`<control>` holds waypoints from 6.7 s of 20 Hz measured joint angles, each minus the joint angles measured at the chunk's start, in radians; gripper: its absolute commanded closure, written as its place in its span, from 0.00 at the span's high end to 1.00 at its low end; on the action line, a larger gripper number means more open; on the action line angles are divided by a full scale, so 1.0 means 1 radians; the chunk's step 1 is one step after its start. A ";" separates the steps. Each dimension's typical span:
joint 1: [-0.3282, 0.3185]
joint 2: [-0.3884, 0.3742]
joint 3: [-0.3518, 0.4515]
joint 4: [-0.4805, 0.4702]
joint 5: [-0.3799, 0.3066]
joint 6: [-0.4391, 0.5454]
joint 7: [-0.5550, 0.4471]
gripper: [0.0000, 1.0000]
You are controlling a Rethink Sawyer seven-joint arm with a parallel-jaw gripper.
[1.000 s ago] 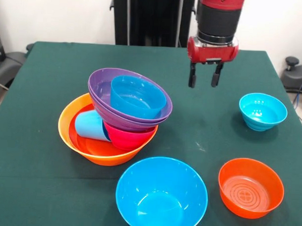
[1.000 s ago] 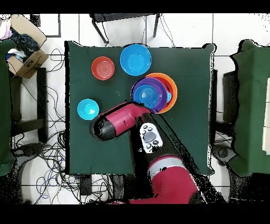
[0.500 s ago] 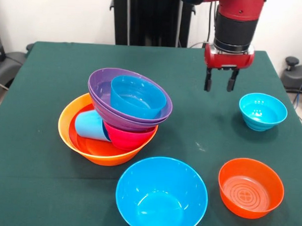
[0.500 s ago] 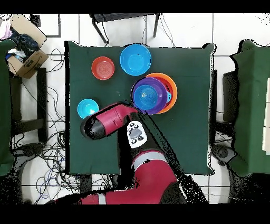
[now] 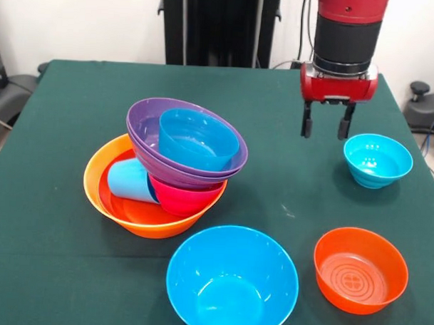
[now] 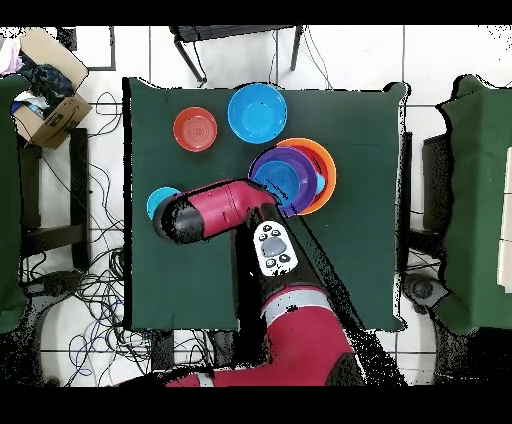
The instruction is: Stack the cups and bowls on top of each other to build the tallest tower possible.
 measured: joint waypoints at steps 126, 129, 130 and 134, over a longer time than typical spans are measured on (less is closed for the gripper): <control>-0.586 -0.154 0.406 0.083 -0.038 0.191 -0.342 0.00; -0.624 -0.145 0.425 0.083 -0.065 0.191 -0.400 0.00; -0.642 -0.137 0.434 0.083 -0.081 0.191 -0.428 0.00; -0.663 -0.129 0.443 0.082 -0.109 0.191 -0.452 0.00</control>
